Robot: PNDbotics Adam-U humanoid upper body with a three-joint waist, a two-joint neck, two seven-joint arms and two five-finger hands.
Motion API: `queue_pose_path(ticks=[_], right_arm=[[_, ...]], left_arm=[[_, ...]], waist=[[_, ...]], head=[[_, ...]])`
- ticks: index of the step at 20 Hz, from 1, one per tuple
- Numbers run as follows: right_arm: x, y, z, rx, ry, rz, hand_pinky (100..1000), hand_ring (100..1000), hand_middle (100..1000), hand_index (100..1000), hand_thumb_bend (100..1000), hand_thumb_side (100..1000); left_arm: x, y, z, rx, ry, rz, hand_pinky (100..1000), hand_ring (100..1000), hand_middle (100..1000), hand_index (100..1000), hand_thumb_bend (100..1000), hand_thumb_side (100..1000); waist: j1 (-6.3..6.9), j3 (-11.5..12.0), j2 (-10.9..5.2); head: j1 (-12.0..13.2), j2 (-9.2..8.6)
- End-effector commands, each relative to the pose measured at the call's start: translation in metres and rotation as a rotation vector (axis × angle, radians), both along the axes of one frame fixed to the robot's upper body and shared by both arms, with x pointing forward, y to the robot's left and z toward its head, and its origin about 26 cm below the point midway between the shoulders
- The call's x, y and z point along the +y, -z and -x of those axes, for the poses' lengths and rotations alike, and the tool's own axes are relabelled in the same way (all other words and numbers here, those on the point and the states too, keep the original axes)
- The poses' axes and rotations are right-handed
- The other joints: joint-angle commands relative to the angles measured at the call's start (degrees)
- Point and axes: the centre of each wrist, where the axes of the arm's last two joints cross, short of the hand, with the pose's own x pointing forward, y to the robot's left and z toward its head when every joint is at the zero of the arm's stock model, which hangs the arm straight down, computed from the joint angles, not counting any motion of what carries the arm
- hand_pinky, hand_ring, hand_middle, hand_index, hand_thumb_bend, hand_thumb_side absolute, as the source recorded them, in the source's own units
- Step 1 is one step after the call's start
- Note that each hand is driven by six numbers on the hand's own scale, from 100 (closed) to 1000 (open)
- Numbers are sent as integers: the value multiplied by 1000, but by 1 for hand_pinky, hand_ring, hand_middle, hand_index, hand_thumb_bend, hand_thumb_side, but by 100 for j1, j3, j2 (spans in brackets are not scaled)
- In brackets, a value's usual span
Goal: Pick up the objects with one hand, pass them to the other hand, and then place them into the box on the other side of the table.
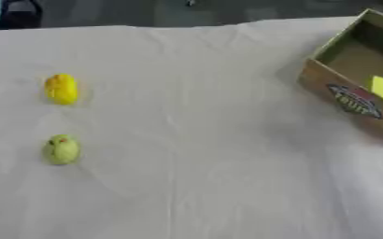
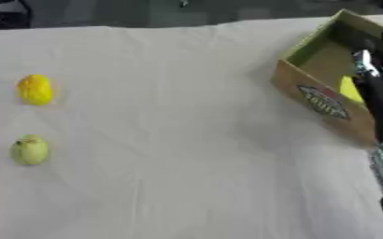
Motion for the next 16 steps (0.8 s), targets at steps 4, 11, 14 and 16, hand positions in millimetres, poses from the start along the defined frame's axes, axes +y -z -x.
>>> queue_pose_path(ticks=[4,11,14,16], right_arm=[[0,-13,2,-35,-4,17,1000,942,974,1000,100,557],[0,-10,2,-33,9,31,1000,937,963,1000,100,549],[0,-10,2,-35,9,34,1000,934,959,1000,100,549],[0,-10,2,-37,12,34,1000,932,956,1000,100,547]], left_arm=[[10,-6,2,6,-2,-34,674,690,633,773,537,689],[11,-4,4,16,4,-48,672,680,619,763,527,688],[11,-4,4,19,4,-50,671,679,617,762,527,688],[11,-4,5,19,4,-51,670,678,617,762,525,688]], waist=[[-10,16,-78],[-27,25,-77],[-30,26,-69],[-31,24,-62]], head=[[32,67],[57,106],[62,99],[67,91]])
